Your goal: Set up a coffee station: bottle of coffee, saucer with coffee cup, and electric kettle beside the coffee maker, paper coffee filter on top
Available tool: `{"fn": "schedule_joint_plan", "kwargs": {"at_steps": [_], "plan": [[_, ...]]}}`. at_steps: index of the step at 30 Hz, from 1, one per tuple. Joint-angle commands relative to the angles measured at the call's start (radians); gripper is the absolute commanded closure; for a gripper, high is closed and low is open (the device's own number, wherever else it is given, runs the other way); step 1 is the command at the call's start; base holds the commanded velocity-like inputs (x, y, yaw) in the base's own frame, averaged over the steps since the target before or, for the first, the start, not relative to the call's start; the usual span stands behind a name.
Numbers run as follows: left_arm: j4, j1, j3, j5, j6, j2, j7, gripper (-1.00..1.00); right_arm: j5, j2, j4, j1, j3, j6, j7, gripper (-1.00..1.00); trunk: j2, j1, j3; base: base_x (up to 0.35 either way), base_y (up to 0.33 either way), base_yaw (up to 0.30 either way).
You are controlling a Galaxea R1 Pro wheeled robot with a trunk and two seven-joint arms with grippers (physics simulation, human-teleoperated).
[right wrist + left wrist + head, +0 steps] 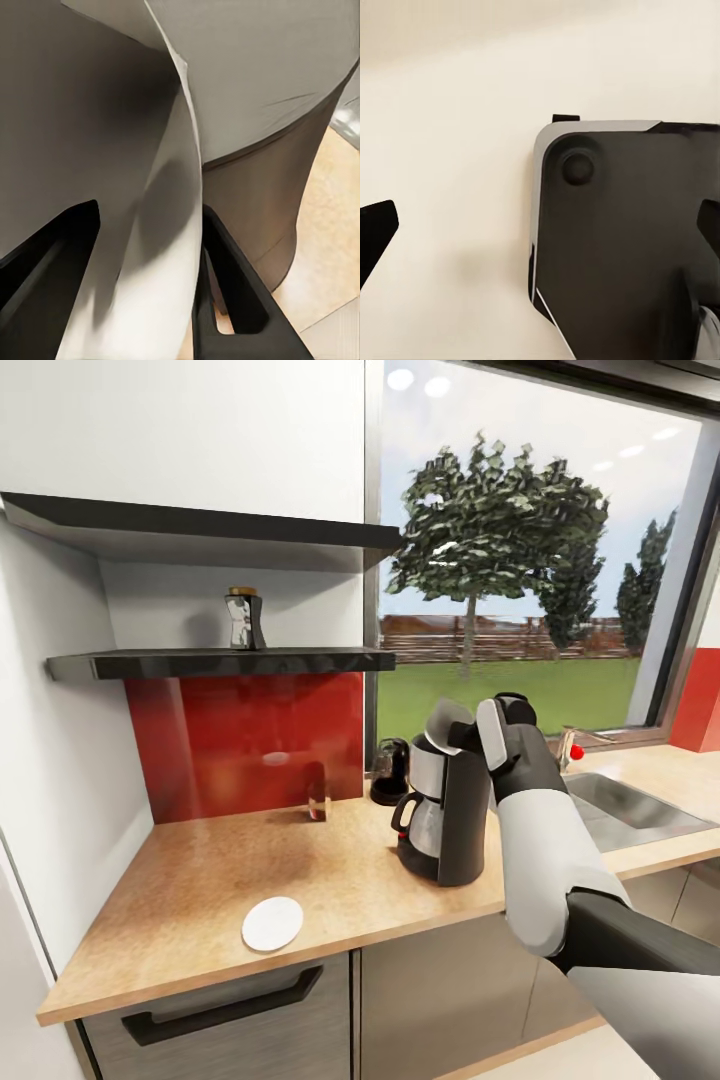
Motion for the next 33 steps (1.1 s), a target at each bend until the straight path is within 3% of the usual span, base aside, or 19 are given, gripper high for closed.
{"fn": "schedule_joint_plan", "kwargs": {"at_steps": [1, 3, 4, 7, 14, 17, 21, 22, 23, 27, 33], "plan": [[0.001, 0.0, 0.003, 0.0, -0.003, 0.0, 0.001, -1.0, -0.007, 0.001, 0.01, -0.003, -0.003, 0.002, -0.009, 1.0, -0.001, 0.0, 0.0, 0.0, 0.0, 0.0], [0.001, 0.0, 0.003, -0.001, -0.004, -0.001, 0.001, -1.0, -0.007, 0.001, 0.058, -0.018, -0.004, 0.003, -0.01, 1.0, -0.001, 0.0, 0.0, 0.0, 0.0, 0.0], [0.001, 0.0, 0.003, -0.002, -0.004, 0.0, 0.001, -1.0, -0.008, 0.001, 0.135, -0.067, -0.006, 0.003, -0.01, 1.0, -0.001, 0.0, 0.0, 0.0, 0.0, 0.0], [0.001, 0.0, 0.003, -0.003, -0.004, -0.001, 0.002, -1.0, -0.008, 0.001, 0.239, -0.175, -0.009, 0.004, -0.011, 1.0, -0.001, 0.0, 0.0, 0.0, 0.0, 0.0], [0.002, 0.0, 0.003, -0.003, -0.002, 0.0, 0.002, -1.0, -0.008, 0.001, 0.412, -0.357, -0.013, 0.005, -0.012, 1.0, -0.001, 0.0, 0.0, 0.0, 0.0, 0.0], [0.002, 0.0, 0.004, -0.003, -0.001, -0.001, 0.002, -1.0, -0.008, 0.001, 0.478, -0.389, -0.045, 0.006, -0.013, 1.0, -0.001, 0.0, 0.0, 0.0, 0.0, 0.0], [0.002, 0.0, 0.004, -0.003, 0.001, -0.001, 0.004, -1.0, -0.006, 0.001, 0.551, -0.411, -0.184, 0.006, -0.021, 1.0, -0.001, 0.0, 0.0, 0.0, 0.0, 0.0], [0.002, 0.0, 0.004, -0.003, 0.001, -0.001, 0.004, -1.0, -0.005, 0.001, 0.554, -0.412, -0.198, 0.006, -0.028, 1.0, -0.001, 0.0, 0.0, 0.0, 0.0, 0.0], [0.002, 0.0, 0.004, -0.003, 0.002, -0.001, 0.004, -1.0, -0.005, 0.001, 0.563, -0.414, -0.23, 0.005, -0.082, 1.0, -0.001, 0.0, 0.0, 0.0, 0.0, 0.0], [0.002, 0.0, 0.003, 0.001, 0.003, 0.0, 0.004, -1.0, -0.006, 0.001, 0.565, -0.416, -0.252, 0.005, -0.21, 1.0, -0.001, 0.0, 0.0, 0.0, 0.0, 0.0], [0.002, 0.0, 0.002, 0.003, 0.004, 0.001, 0.004, -1.0, -0.006, 0.001, 0.563, -0.416, -0.254, 0.005, -0.226, 1.0, -0.001, 0.0, 0.0, 0.0, 0.0, 0.0]]}}
